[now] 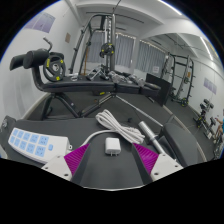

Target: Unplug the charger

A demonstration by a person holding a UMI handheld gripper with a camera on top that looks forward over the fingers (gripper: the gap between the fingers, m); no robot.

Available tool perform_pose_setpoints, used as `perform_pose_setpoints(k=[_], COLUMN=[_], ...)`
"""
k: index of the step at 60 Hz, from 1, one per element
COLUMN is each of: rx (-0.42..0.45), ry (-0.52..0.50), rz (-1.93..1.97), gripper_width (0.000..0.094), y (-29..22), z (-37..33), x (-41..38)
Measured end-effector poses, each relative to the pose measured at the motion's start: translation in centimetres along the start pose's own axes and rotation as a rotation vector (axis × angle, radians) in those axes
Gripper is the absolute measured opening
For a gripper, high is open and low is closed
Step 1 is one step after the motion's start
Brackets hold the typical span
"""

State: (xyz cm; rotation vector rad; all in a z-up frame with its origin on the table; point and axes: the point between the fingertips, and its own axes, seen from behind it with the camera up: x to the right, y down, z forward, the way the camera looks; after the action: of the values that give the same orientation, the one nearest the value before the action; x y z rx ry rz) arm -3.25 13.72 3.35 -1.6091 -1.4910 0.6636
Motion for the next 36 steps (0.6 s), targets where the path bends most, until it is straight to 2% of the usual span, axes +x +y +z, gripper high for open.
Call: perform_pose_setpoints(k=[7, 18, 25, 36], rx=[0.013, 0.052, 0.062, 0.081], ry=[-0.014, -0.013, 0.018, 0.049], rz=[0.008, 0.006, 0.045, 0.082], gripper_width=[0.0853, 0.0854, 0.0853, 0.0849], y=[-0.8, -0.7, 0.2, 2.7], z=[-7.0, -21.8, -30.5, -39.7], x=[-0.6, -1.1, -1.2, -2.0])
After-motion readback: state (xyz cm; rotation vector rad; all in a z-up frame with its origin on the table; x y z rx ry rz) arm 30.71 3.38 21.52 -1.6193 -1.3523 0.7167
